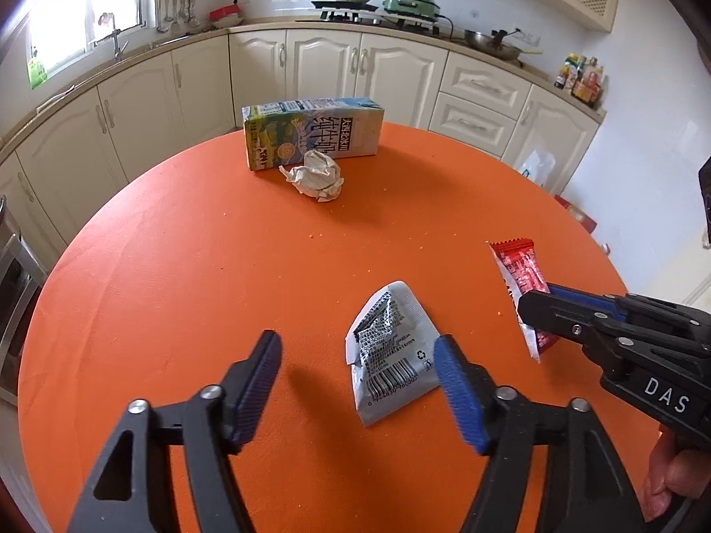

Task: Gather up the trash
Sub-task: 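Grasp the white barcode packet with the left gripper while the right grasps the red wrapper, then carry the white packet and red wrapper over to the blue bin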

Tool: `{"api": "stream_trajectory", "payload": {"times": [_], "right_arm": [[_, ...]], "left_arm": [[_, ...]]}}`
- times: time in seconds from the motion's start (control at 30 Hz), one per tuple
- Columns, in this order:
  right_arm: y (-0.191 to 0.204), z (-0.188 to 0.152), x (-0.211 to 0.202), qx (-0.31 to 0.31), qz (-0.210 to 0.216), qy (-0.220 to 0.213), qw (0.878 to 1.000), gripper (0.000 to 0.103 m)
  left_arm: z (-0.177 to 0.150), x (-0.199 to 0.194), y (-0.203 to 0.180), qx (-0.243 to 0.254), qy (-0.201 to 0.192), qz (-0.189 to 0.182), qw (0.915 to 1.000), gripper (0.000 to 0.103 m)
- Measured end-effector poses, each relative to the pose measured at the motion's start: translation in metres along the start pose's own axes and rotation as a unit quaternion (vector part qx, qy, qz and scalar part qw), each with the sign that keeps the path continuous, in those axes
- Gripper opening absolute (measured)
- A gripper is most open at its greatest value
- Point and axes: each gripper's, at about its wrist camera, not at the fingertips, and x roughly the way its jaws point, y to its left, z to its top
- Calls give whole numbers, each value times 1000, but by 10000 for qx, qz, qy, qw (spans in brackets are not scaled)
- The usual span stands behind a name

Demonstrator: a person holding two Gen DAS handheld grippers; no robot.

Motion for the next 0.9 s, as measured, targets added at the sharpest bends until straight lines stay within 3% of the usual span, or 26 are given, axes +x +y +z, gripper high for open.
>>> {"api": "stream_trajectory", "payload": {"times": [0.13,0.2,0.27,0.37,0.6,0.9], "right_arm": [[-3,1,-1,33,-5,-10,10000,14],[-5,1,-1,53,-12,-18,10000,14],[-6,1,-2,72,-12,-21,10000,14],[-9,0,-3,112,-15,-26,9999,14],[-17,-3,-14,175,-30,-78,9998,14],[-31,-8,-62,260,-7,-488,9985,14]], "left_arm": [[1,11,-10,234,40,-84,9997,62],[1,14,-20,526,-45,89,9986,39],[2,15,-21,468,-19,-57,9989,26],[-1,15,-24,464,-34,-172,9988,17],[-4,10,-30,203,-15,-492,9986,15],[15,-39,-57,321,-509,-596,9964,15]]}}
